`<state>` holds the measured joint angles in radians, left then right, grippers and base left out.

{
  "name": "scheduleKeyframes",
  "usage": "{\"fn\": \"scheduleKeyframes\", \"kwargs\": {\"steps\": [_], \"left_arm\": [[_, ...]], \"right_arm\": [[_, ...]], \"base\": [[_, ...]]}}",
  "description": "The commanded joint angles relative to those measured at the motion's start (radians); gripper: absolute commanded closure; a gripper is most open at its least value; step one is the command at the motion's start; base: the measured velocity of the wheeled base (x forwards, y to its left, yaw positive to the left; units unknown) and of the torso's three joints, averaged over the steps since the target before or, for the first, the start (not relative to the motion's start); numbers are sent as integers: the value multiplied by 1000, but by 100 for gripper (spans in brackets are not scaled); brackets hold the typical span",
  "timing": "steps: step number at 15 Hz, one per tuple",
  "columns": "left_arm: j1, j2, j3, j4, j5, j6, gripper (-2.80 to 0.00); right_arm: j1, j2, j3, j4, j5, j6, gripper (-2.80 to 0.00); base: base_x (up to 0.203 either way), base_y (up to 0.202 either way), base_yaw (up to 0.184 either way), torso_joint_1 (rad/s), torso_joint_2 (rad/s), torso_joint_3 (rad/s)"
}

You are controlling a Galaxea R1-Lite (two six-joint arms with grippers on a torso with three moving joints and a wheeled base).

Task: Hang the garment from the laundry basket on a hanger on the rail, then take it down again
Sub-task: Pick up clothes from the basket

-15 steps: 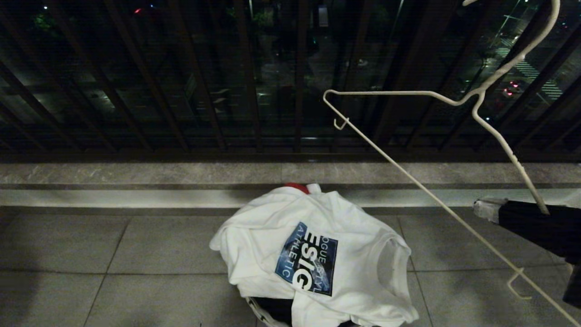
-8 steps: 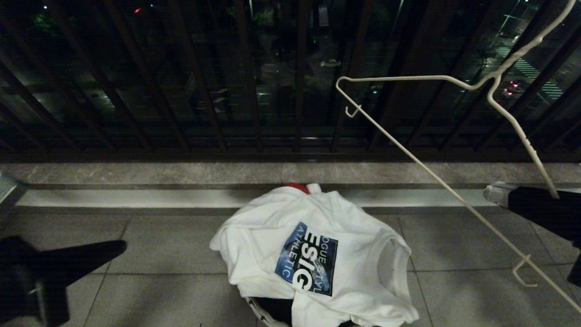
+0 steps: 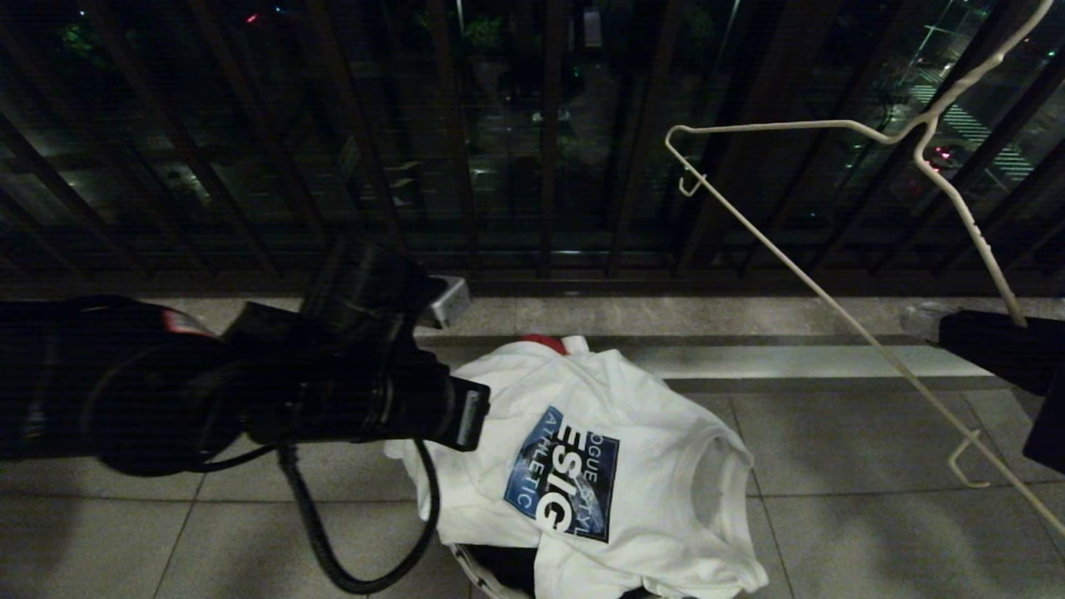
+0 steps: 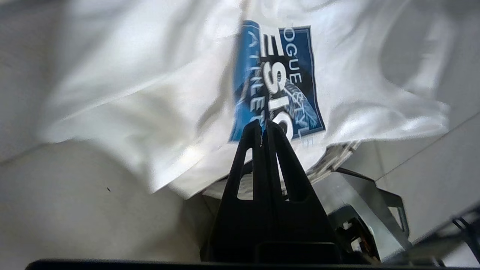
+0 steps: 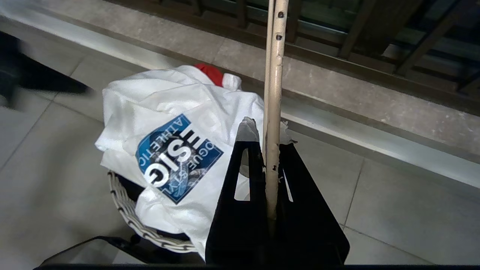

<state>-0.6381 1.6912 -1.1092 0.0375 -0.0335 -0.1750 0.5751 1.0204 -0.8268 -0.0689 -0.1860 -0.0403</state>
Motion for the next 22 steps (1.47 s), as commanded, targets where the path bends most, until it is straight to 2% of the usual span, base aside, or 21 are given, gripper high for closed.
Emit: {"fn": "scheduleKeyframes", "kwargs": {"steps": [1,2,4,7,12,18,19,22], "left_arm": [[-77,204,-130,53,88,-36,0],[-101,232,-176,97,118,-63,-280],[-131,262,-233,133,142,-85,-280],[-139,323,-255,133,274,-79,-280],[-139,410,-249,99,290,-80,-280],[-101,506,-253,-62,291,-49,-280],[-87,508,-253,-74,291,-32,0],[-80,498,-248,-79,294,-20,0]], "right_arm": [[-6,1,-3,0,-1,-4,0],[-8,2,-3,0,-1,-5,0],[-11,0,-5,0,-1,-6,0],[-18,1,-3,0,-1,-6,0],[-20,-11,-3,0,-1,-32,0],[-20,-36,-2,0,-1,-52,0],[-20,-36,-3,0,-1,-53,0],[-20,-34,-2,0,-1,-53,0]], "base": [[0,0,0,0,0,0],[0,0,0,0,0,0],[0,0,0,0,0,0],[0,0,0,0,0,0],[0,0,0,0,0,0],[0,0,0,0,0,0],[0,0,0,0,0,0],[0,0,0,0,0,0]]}}
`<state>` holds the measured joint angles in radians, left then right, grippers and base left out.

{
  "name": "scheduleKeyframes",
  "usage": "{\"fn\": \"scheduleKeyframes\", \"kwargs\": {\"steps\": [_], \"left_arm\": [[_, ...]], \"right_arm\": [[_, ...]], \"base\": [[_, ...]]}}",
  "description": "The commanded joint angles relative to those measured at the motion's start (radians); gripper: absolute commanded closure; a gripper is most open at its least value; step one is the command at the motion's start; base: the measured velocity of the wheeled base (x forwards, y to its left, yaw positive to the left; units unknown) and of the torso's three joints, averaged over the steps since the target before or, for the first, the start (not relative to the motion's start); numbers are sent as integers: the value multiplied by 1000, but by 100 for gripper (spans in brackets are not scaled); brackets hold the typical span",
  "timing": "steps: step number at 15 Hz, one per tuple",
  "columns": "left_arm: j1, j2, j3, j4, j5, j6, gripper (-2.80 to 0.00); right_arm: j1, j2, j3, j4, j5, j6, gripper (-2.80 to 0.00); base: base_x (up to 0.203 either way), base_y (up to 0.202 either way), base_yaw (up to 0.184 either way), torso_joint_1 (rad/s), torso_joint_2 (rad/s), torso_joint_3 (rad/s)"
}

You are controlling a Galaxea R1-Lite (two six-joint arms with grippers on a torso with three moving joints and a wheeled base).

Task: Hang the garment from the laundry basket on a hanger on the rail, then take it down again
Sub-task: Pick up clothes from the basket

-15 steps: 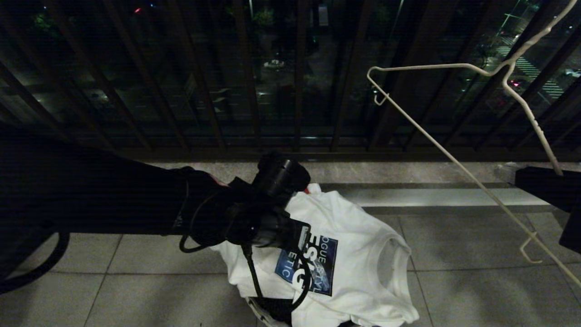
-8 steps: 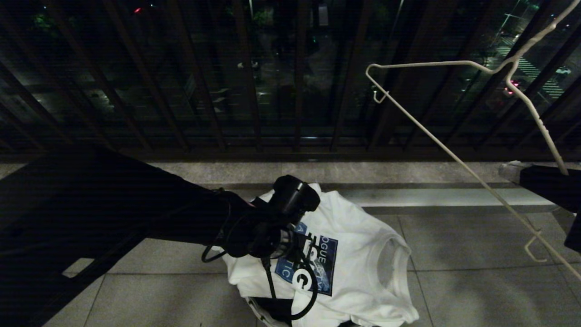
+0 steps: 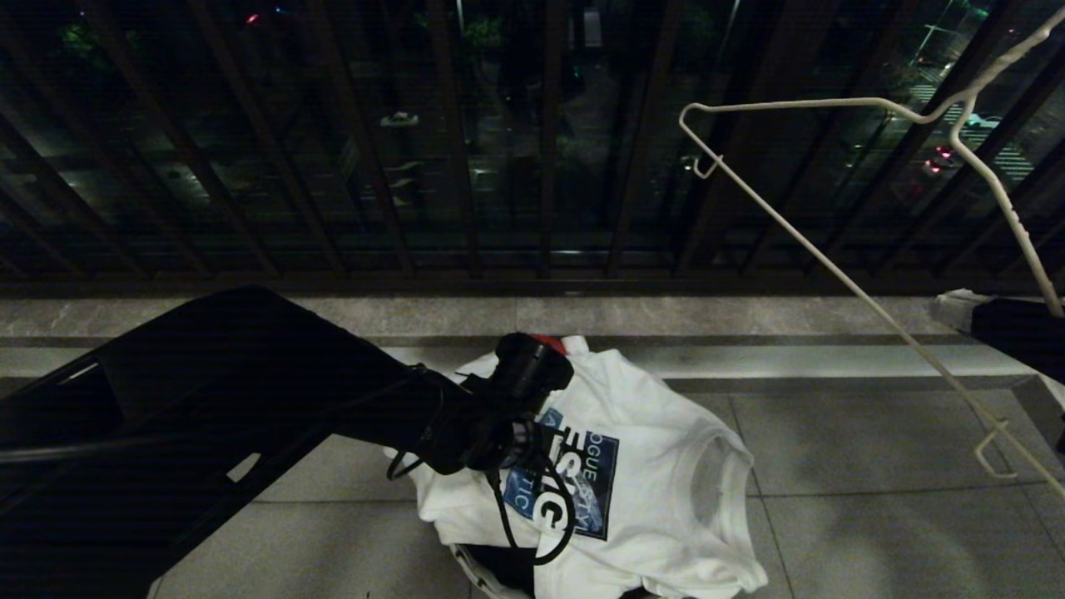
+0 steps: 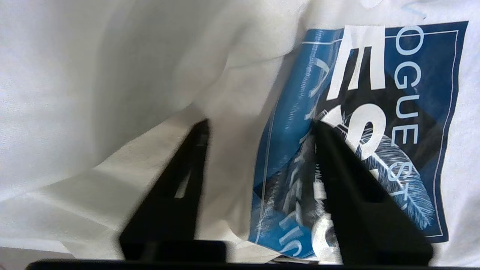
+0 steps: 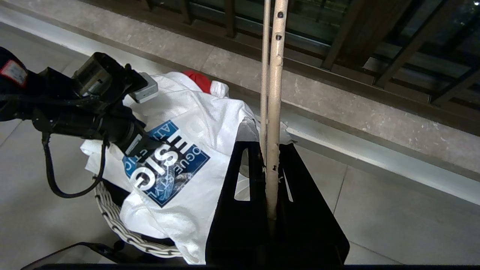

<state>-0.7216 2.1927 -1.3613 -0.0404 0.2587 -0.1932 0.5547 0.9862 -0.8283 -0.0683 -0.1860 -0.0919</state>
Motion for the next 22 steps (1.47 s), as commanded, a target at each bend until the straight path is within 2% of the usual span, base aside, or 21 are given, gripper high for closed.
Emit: {"fn": "scheduleKeyframes", "kwargs": {"steps": [1,6,10,14,17,20,22], "left_arm": [[2,-9,7,-1,2,-2,0],[4,-66,41,0,1,-7,0],[43,-223,67,21,1,-4,0],[110,-455,84,245,-1,-8,0],[129,-578,222,365,0,-9,0],[188,-616,378,382,2,-4,0],[198,-596,468,380,2,-1,0]], "right_arm": [[1,0,0,-1,-1,-1,0],[1,0,-1,0,-1,-2,0],[1,-3,-2,-1,-1,-2,0],[1,-9,-5,-1,-1,-2,0],[1,-7,-5,1,-3,-2,0],[1,-6,-6,1,-3,-2,0],[1,-2,-5,2,-3,-2,0]], "base": [[0,0,0,0,0,0],[0,0,0,0,0,0],[0,0,0,0,0,0],[0,0,0,0,0,0],[0,0,0,0,0,0],[0,0,0,0,0,0],[0,0,0,0,0,0]]}}
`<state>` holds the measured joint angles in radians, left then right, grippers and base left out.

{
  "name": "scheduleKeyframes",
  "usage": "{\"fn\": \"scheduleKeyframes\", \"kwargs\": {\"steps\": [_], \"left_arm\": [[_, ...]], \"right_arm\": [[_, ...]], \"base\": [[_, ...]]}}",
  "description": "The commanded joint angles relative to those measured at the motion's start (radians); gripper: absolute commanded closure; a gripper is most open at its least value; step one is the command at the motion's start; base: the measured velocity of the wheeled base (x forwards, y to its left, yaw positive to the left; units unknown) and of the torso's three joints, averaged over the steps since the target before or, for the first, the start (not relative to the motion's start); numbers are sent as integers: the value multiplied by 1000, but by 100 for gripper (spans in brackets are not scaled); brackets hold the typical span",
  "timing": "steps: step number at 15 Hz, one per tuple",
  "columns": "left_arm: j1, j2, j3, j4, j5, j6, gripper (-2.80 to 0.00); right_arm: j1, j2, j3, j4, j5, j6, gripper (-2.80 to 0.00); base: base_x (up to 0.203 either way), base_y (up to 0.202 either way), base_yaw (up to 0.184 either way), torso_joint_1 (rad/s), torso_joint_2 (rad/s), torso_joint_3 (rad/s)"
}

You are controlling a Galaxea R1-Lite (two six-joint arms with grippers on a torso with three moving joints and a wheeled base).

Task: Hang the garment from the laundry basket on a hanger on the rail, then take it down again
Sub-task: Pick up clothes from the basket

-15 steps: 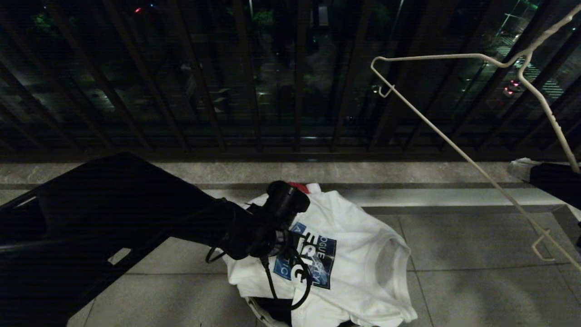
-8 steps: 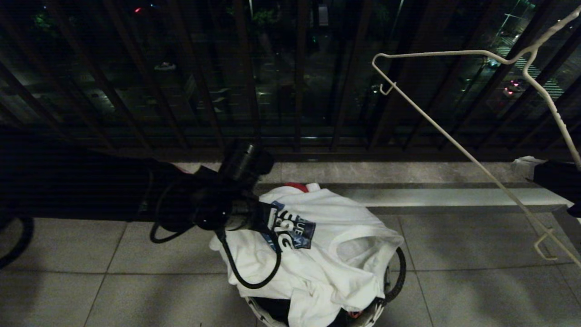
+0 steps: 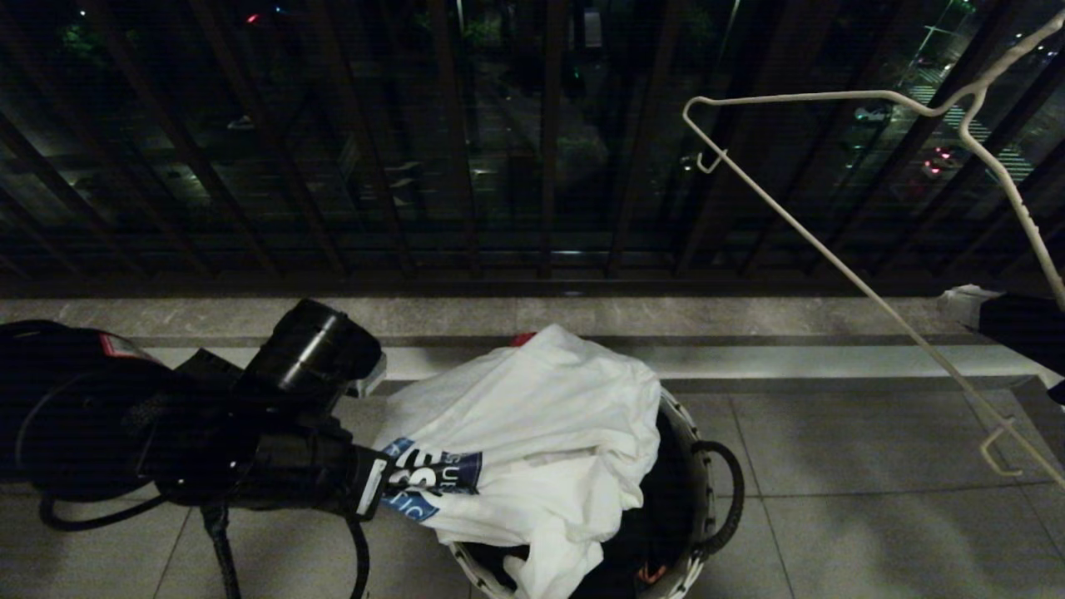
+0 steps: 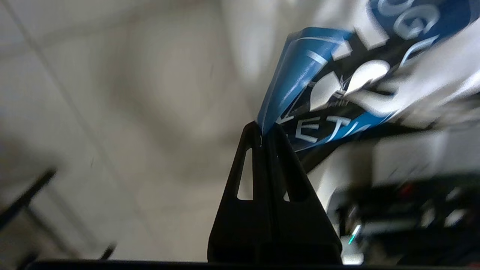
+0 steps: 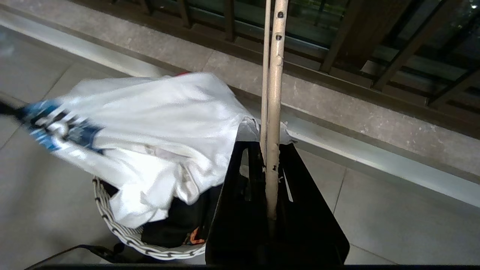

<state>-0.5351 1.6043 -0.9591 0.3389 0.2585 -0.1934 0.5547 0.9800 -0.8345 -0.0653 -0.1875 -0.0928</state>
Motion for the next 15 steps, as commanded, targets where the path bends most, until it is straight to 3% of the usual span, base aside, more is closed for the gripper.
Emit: {"fn": "scheduleKeyframes", "kwargs": {"steps": [1,4,5,10,13,15], "left_arm": [[13,12,79,-2,2,-5,0],[24,21,98,-1,2,6,0],[24,23,108,0,1,18,-280],[0,-29,23,6,-4,28,-280],[-113,-41,-91,2,-28,7,-280],[-157,73,-178,1,-32,-25,-280]], "right_arm": [[1,6,2,1,-1,-1,0],[1,8,2,1,-1,-1,0],[1,17,2,0,-1,-1,0],[-7,19,2,-1,-1,-1,0],[-9,19,2,-2,-1,-1,0],[-10,16,0,-4,-1,-1,0]], "base": [[0,0,0,0,0,0],[0,0,0,0,0,0],[0,0,0,0,0,0],[0,0,0,0,0,0],[0,0,0,0,0,0],[0,0,0,0,0,0]]}}
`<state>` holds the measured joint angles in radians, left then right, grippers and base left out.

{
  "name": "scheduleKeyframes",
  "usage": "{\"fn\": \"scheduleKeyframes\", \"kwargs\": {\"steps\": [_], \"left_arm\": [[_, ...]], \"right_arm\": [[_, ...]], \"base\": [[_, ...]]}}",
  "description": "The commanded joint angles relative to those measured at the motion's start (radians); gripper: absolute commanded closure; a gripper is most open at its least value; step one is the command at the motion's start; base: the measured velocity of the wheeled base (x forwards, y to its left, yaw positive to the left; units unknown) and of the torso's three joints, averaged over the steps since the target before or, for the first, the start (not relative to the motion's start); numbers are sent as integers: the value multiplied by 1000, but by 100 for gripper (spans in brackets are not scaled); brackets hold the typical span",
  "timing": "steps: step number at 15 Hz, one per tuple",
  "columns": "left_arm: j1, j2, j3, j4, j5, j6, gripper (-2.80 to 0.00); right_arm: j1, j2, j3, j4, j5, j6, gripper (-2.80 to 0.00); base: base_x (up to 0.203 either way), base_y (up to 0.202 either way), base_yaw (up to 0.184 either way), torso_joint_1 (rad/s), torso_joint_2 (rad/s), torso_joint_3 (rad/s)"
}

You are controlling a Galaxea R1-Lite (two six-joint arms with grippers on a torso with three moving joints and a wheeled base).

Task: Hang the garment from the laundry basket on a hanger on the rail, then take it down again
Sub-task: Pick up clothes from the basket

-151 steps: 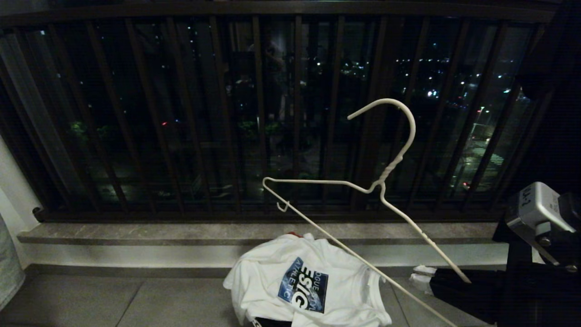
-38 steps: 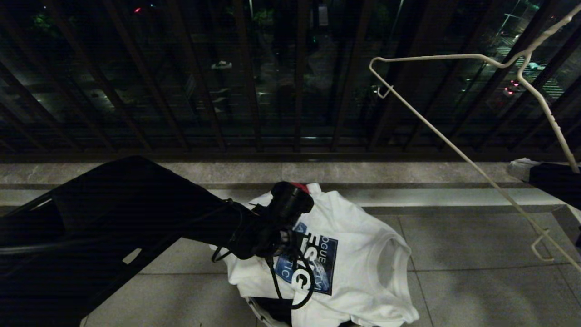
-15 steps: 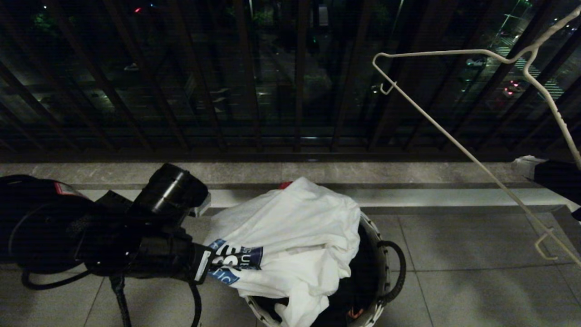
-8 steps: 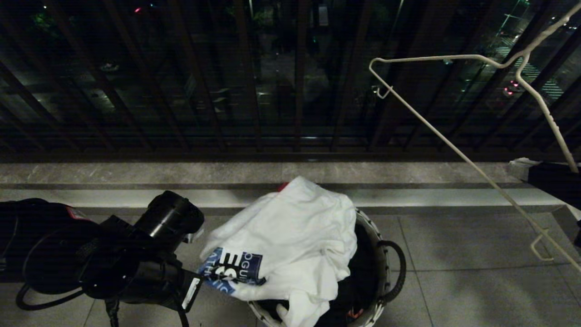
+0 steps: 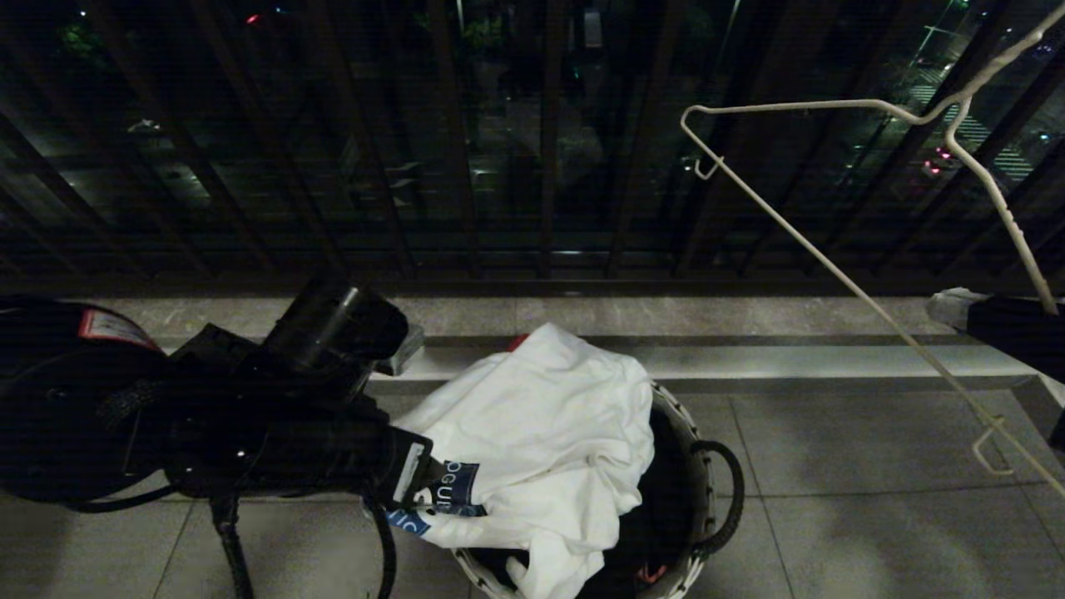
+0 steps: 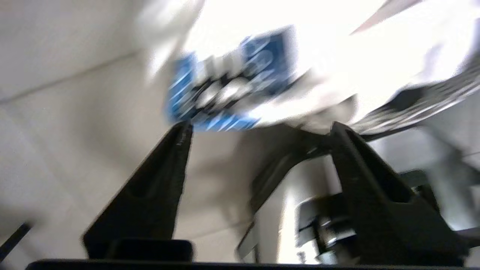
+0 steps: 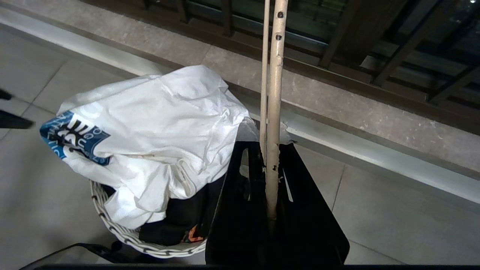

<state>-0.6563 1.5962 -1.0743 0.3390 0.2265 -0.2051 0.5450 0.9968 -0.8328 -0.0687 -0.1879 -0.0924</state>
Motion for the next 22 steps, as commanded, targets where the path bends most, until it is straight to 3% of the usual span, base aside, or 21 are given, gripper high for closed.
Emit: {"fn": "scheduleKeyframes", "kwargs": {"steps": [1,2,9,11,18,22], "left_arm": [[-49,146,-113,1,0,-23,-280],[-62,213,-173,0,0,-31,0],[-166,618,-619,-3,11,-107,0],[-173,690,-698,0,2,-109,0],[-215,758,-630,-3,-5,-118,0],[-221,651,-455,-3,-26,-121,0]], "right_arm": [[-1,-3,-2,0,-1,-1,0],[-2,-4,-2,0,-1,-1,0],[-6,-21,-18,0,-2,-1,0],[-15,-31,-24,0,-2,-1,0],[-36,-32,-35,0,-1,-1,0],[-40,-30,-35,0,-1,-1,0]], "base": [[0,0,0,0,0,0],[0,0,0,0,0,0],[0,0,0,0,0,0],[0,0,0,0,0,0],[0,0,0,0,0,0],[0,0,0,0,0,0]]}}
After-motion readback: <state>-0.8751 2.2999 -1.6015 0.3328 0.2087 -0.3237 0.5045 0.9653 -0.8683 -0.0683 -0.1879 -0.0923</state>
